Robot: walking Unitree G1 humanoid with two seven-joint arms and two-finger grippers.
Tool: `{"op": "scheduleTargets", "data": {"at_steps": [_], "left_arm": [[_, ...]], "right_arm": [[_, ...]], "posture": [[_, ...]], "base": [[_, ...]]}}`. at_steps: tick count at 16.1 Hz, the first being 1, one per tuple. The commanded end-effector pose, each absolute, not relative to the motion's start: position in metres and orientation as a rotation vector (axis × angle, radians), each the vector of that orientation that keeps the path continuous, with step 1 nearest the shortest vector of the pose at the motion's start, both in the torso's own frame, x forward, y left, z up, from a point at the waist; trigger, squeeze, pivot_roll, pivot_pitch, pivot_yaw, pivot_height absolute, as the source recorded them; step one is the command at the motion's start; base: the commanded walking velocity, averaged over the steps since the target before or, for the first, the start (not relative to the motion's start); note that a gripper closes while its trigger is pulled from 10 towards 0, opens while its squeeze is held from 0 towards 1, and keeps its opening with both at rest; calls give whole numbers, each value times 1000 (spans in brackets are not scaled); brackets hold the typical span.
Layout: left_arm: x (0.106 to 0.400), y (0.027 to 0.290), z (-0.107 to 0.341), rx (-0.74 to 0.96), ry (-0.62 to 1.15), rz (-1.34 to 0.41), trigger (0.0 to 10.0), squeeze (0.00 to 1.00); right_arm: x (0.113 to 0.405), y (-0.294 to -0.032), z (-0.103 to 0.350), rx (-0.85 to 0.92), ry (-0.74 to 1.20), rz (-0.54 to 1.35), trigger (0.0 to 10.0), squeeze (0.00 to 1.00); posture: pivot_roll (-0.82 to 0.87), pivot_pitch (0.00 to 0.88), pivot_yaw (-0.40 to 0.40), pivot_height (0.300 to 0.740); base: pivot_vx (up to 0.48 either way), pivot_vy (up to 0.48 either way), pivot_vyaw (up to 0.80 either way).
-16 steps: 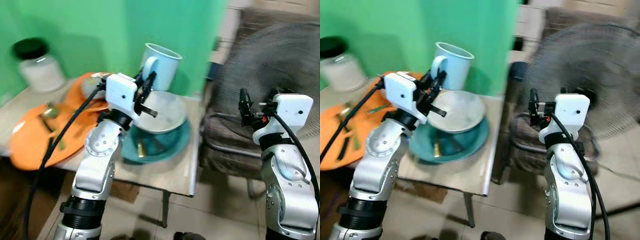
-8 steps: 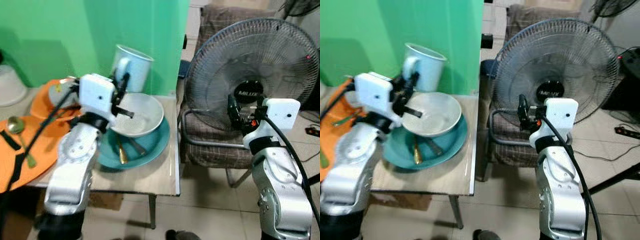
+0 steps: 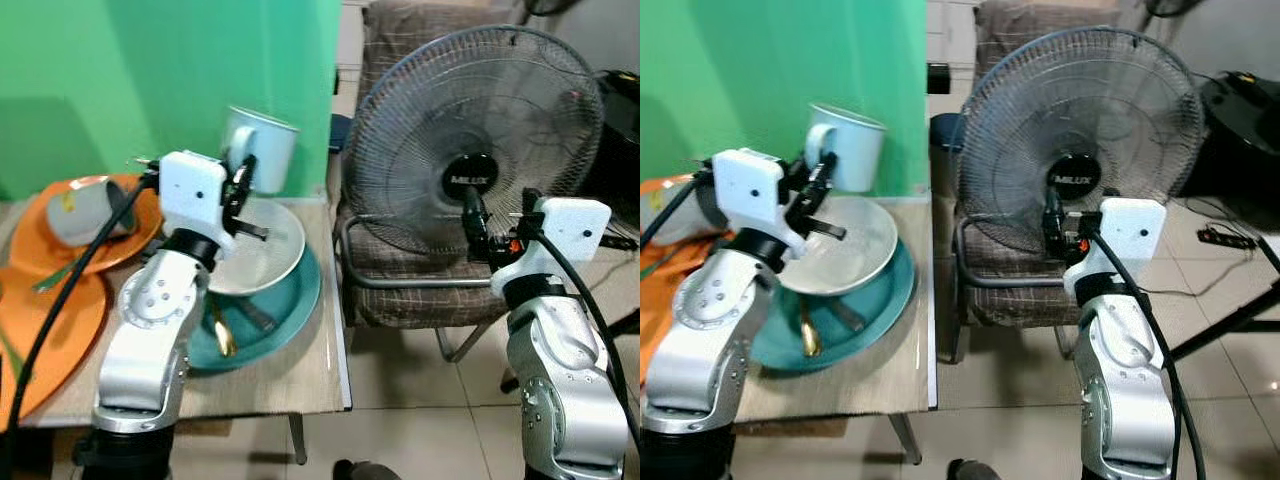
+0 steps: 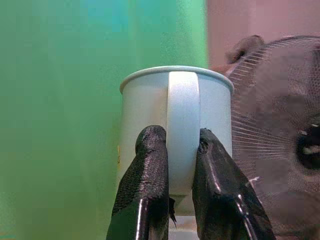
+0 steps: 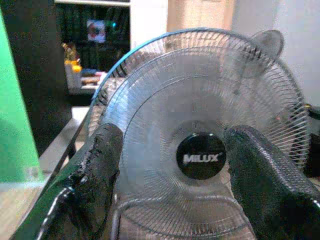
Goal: Setting the table
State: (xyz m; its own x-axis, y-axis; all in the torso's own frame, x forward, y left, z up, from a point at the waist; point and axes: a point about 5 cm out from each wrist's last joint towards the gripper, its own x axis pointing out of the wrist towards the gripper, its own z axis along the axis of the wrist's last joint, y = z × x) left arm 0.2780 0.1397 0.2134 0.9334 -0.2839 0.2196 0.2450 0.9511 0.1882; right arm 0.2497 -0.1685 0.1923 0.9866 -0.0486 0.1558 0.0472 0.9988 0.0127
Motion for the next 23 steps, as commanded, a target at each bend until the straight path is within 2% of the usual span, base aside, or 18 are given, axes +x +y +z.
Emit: {"op": "scheduleTargets", "data": {"at_steps": [1, 3, 7, 14, 19, 21, 23], "left_arm": [[280, 134, 216, 163, -244, -312, 10000, 0], [288, 135, 224, 183, -275, -310, 10000, 0], [286, 133, 223, 167, -275, -320, 10000, 0], [276, 135, 214, 116, -242, -254, 10000, 0], [273, 140, 210, 177, -239, -185, 10000, 0], [273, 143, 206, 182, -210, -189, 10000, 0], [278, 151, 205, 170, -213, -176, 10000, 0]], "right_arm": [[245, -170, 198, 7, -186, -68, 10000, 0], [236, -163, 196, 19, -178, -67, 10000, 0], [238, -161, 193, 31, -175, -71, 10000, 0], [237, -160, 198, 15, -165, -10, 10000, 0], [241, -162, 194, 37, -155, -31, 10000, 0], [241, -163, 189, 27, -122, -51, 10000, 0], [245, -172, 171, -57, -4, -92, 10000, 0]], "posture": [[34, 0, 47, 740], [21, 0, 64, 740], [17, 0, 81, 740], [51, 0, 12, 740], [80, 0, 0, 740], [83, 0, 5, 740], [89, 0, 22, 740]], "base": [[0, 0, -788], [0, 0, -794], [0, 0, -794], [0, 0, -788], [0, 0, -788], [0, 0, -794], [0, 0, -794]]}}
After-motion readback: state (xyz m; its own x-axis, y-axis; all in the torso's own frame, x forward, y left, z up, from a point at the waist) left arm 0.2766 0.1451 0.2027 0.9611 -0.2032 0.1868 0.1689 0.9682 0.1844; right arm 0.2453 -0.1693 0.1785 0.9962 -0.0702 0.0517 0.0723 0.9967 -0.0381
